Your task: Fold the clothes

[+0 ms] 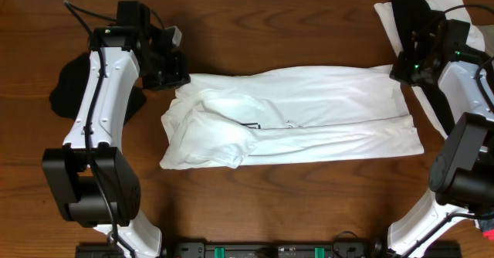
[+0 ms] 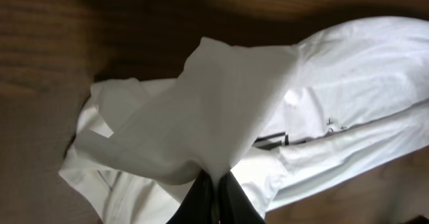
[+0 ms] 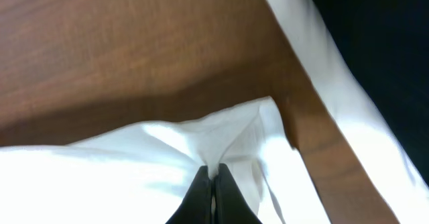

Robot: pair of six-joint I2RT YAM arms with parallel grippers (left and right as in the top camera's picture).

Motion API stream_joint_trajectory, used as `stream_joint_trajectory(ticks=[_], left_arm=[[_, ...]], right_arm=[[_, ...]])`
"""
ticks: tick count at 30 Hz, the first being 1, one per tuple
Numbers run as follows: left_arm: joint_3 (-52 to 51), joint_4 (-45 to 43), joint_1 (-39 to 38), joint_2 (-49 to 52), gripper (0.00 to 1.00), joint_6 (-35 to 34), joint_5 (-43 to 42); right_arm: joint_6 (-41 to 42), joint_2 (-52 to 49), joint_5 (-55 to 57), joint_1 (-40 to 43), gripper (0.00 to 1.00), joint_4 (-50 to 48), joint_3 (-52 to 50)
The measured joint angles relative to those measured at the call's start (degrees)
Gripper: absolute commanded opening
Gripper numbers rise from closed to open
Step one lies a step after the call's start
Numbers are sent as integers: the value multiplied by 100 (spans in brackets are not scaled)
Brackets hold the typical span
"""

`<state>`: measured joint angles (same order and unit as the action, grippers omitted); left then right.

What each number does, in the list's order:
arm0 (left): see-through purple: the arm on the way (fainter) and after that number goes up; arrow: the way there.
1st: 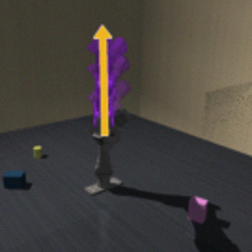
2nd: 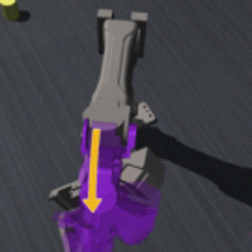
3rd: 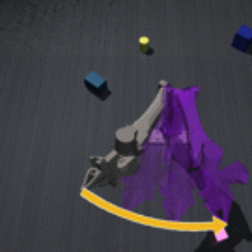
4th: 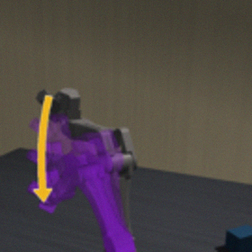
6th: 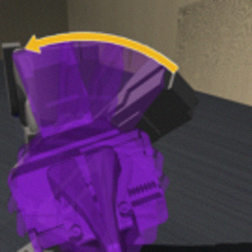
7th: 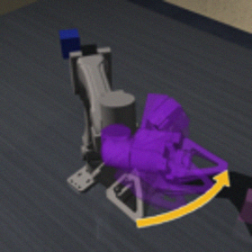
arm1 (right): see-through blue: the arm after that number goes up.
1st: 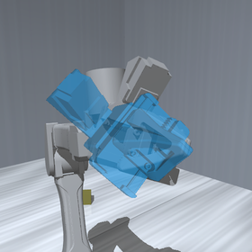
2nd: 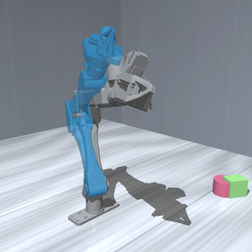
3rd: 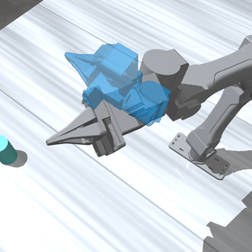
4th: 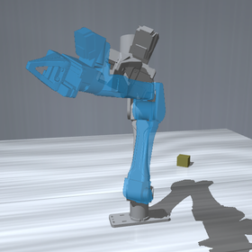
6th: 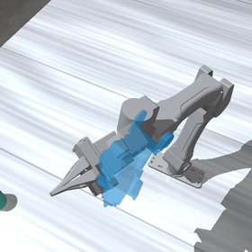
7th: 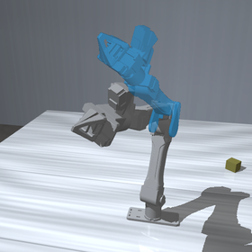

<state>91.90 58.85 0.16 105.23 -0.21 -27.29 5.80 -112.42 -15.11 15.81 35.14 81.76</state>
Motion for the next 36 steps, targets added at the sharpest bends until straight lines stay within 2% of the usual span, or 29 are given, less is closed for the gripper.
stream_joint_trajectory(ticks=[9, 19, 36], left_arm=[[-2, 750, 0, 0, 6, 0, 2], [-2, 1707, 0, -2, 6, 0, 289], [-614, 1565, 0, -2, 6, 0, 369]], right_arm=[[-201, 0, 146, 188, 1, 1261, 428], [-245, 0, 463, 570, 1, 1735, 487], [-245, 0, 535, 625, 3, 1998, 487]])
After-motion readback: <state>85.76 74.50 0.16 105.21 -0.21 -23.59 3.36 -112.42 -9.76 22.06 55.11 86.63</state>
